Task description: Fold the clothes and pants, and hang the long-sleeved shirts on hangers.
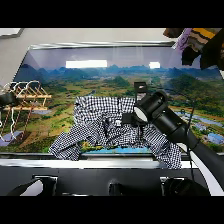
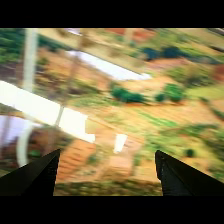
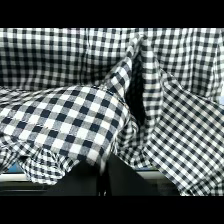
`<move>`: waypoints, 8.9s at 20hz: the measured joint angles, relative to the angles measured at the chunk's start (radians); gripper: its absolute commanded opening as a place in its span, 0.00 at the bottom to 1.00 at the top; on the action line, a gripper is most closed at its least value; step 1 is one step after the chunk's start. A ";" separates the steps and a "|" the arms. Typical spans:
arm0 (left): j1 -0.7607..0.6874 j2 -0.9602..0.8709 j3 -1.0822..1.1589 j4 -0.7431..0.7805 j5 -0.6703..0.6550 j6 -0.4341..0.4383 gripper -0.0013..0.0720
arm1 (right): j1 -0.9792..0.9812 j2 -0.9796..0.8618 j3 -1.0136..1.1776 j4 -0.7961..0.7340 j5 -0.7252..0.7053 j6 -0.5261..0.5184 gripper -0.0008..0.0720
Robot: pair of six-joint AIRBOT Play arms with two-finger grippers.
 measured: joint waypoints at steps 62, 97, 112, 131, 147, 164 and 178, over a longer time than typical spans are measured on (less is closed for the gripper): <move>0.343 -0.180 -0.413 -0.134 0.378 0.734 0.06 | 0.000 -0.003 0.000 -0.004 -0.099 -0.005 0.07; -0.500 0.306 -0.429 -0.276 -0.262 0.523 0.06 | -0.142 -0.048 0.000 -0.119 -0.116 0.223 0.07; -0.755 0.369 -0.463 -0.256 -0.356 0.436 0.06 | -0.290 -0.157 0.000 -0.027 -0.194 0.151 0.07; -0.867 0.244 -0.463 -0.261 -0.243 0.395 0.06 | -0.288 -0.079 0.058 0.034 -0.165 0.050 0.07; -0.937 0.209 -0.441 -0.300 -0.219 0.526 0.06 | -0.288 -0.033 0.149 -0.093 0.010 -0.221 0.07; -0.896 0.080 -0.413 -0.281 -0.097 0.512 0.06 | -0.287 0.068 0.151 -0.038 0.010 -0.380 0.06; -0.880 0.132 -0.317 -0.233 -0.291 0.489 0.06 | -0.288 -0.014 0.152 -0.133 -0.031 -0.210 0.06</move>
